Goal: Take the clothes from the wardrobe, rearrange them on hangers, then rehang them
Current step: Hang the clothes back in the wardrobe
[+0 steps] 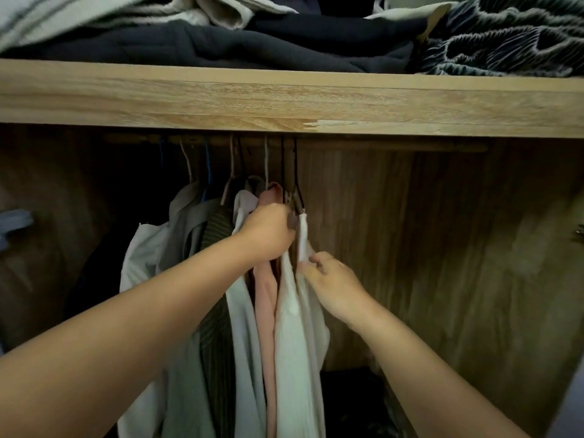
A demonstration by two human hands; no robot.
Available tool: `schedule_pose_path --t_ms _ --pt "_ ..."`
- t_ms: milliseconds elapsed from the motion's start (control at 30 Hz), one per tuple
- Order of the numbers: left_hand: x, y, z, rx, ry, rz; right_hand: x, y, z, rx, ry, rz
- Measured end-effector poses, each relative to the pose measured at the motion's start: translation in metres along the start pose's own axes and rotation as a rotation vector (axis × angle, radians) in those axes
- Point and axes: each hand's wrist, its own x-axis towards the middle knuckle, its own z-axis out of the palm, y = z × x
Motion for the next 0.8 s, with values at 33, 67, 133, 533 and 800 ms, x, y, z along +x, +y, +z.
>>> schedule_pose_path --t_ms 33,67,133,533,800 --pt "-0.006 -0.002 -0.001 -0.025 0.004 0.041 -0.008 0.003 0.000 -0.031 0.005 0.026" --pt "-0.016 -0.004 -0.004 -0.034 0.003 0.075 -0.015 0.007 -0.001 -0.079 0.004 0.052" --pt "-0.031 -0.011 -0.006 -0.066 0.017 0.111 -0.031 0.017 -0.002 -0.195 -0.034 0.118" --pt "-0.145 -0.080 0.029 -0.053 -0.168 -0.039 -0.135 0.054 0.015 -0.476 -0.532 0.299" --pt "-0.261 -0.101 0.031 0.031 -0.333 -0.260 -0.193 0.067 0.040 -0.507 -0.636 0.170"
